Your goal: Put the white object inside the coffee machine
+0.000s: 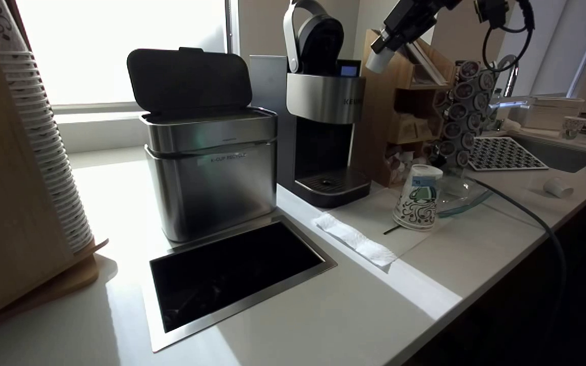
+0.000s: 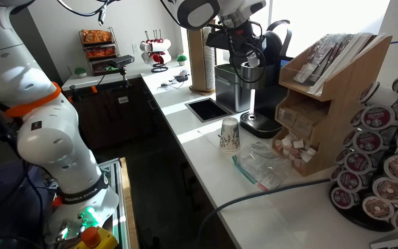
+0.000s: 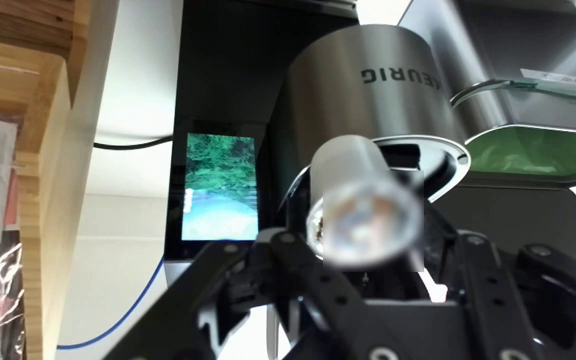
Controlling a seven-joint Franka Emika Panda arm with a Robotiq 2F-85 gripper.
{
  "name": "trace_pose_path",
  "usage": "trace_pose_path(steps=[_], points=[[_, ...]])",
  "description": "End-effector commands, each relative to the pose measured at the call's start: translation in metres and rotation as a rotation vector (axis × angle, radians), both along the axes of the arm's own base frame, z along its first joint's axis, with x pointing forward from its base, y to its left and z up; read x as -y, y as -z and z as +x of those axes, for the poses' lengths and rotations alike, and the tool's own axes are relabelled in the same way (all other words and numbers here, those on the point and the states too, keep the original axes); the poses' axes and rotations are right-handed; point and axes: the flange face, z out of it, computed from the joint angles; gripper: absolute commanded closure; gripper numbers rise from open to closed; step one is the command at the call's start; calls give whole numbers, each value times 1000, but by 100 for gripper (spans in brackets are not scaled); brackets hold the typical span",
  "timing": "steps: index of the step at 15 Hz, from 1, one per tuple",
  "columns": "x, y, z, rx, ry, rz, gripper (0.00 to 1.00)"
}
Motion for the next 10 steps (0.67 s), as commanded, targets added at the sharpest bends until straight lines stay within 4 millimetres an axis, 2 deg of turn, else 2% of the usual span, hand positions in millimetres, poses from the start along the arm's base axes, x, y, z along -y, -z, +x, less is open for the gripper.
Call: trace_pose_path(steps=[1,10], points=[[-10,-1,3,32,-34,17,71],[-27,2,19,45,-73,8,71]])
